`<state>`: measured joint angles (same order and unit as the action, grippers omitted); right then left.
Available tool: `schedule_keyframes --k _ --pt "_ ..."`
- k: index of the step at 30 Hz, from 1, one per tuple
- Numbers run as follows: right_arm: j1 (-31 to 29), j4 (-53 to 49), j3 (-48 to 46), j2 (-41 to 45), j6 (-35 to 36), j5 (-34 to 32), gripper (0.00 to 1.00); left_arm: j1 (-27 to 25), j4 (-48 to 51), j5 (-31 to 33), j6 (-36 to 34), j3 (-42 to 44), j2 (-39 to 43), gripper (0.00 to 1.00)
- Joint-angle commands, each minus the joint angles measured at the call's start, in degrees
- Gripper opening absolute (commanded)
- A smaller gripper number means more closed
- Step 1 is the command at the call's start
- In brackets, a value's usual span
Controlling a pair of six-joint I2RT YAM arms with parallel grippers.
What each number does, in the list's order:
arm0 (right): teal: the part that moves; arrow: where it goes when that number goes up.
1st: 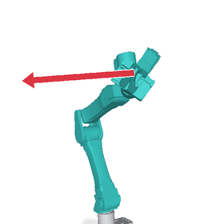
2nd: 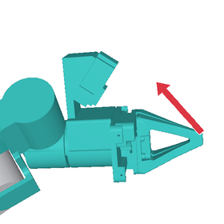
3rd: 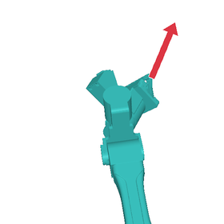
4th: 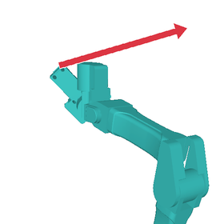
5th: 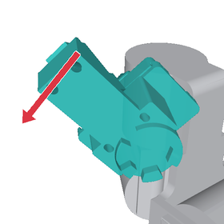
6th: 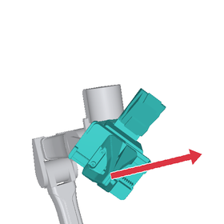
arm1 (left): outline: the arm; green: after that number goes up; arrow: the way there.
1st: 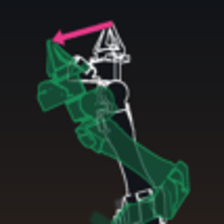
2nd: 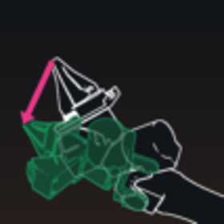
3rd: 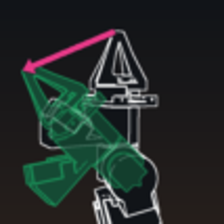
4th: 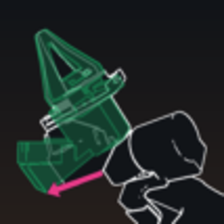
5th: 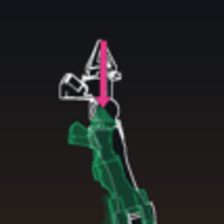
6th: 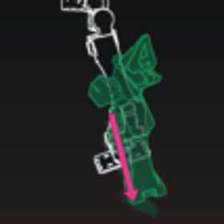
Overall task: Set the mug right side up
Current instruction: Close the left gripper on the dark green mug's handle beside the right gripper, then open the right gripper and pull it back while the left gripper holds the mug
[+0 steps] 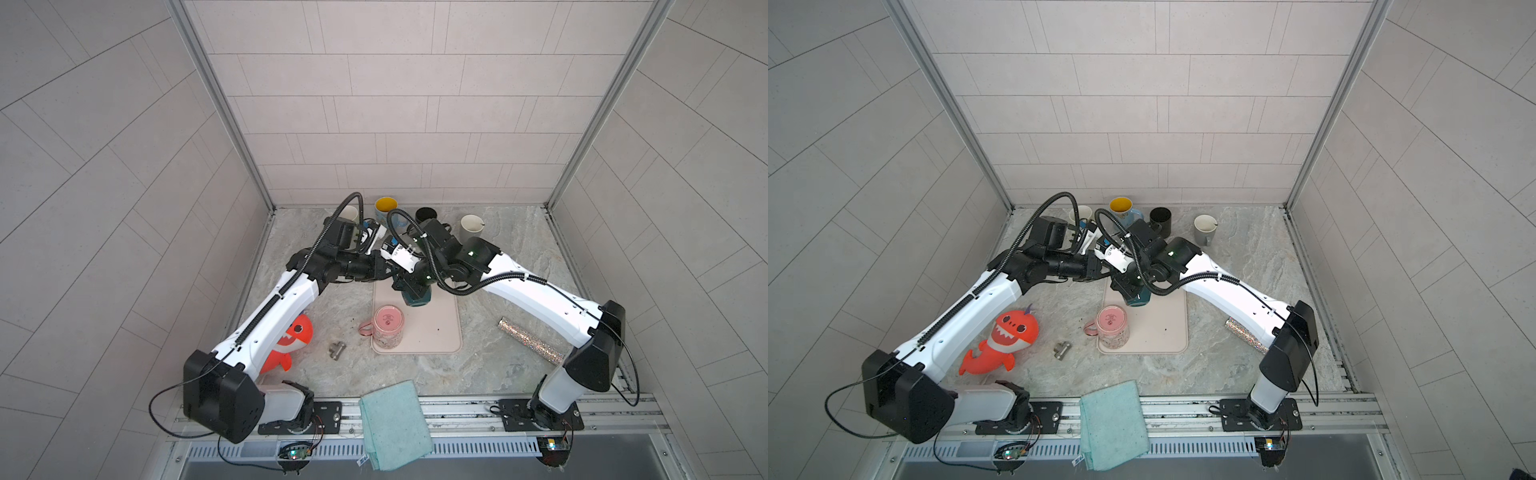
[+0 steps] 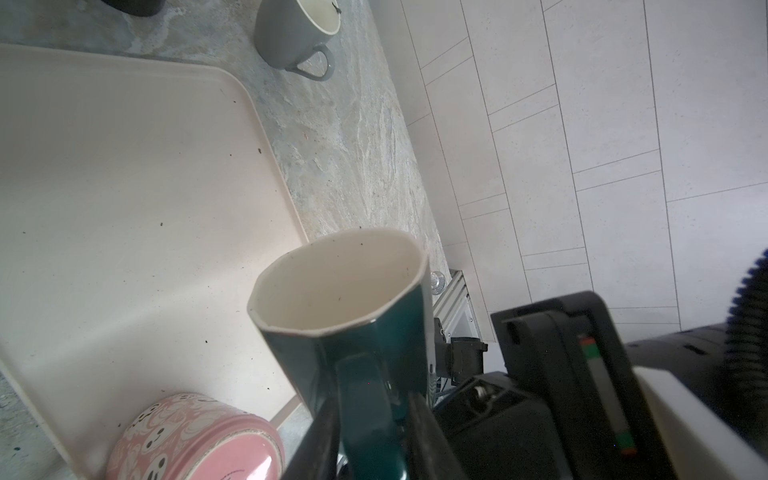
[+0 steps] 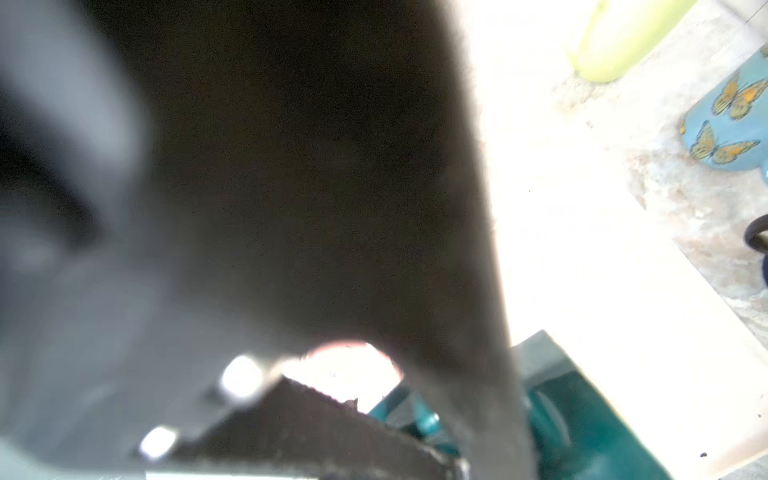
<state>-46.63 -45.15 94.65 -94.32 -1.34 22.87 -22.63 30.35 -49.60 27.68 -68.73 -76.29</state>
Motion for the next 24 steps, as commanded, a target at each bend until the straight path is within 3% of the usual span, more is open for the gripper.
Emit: schedule_keyframes --k 1,6,12,15,24 --pt "-0.7 5.3 4.0 0.0 4.6 -0.6 0.00 -2.3 3.0 -1.3 -3.0 -0.5 -1.1 0.22" --pt "-0.7 5.2 3.9 0.1 4.7 -1.1 0.00 -2.5 2.5 -0.2 -3.1 -0.4 -0.8 0.00" --pt "-0.5 5.5 3.0 0.5 4.1 -3.0 0.00 -2.5 -1.3 1.3 -0.7 0.0 0.3 0.00" --pt "-0.2 6.1 2.0 1.1 3.7 -3.5 0.08 -2.5 -2.4 1.4 0.0 -0.3 0.4 0.00" --pt "0.5 6.6 0.1 2.3 3.5 -4.6 0.18 -2.5 -3.1 2.6 0.1 -1.5 -0.3 0.00"
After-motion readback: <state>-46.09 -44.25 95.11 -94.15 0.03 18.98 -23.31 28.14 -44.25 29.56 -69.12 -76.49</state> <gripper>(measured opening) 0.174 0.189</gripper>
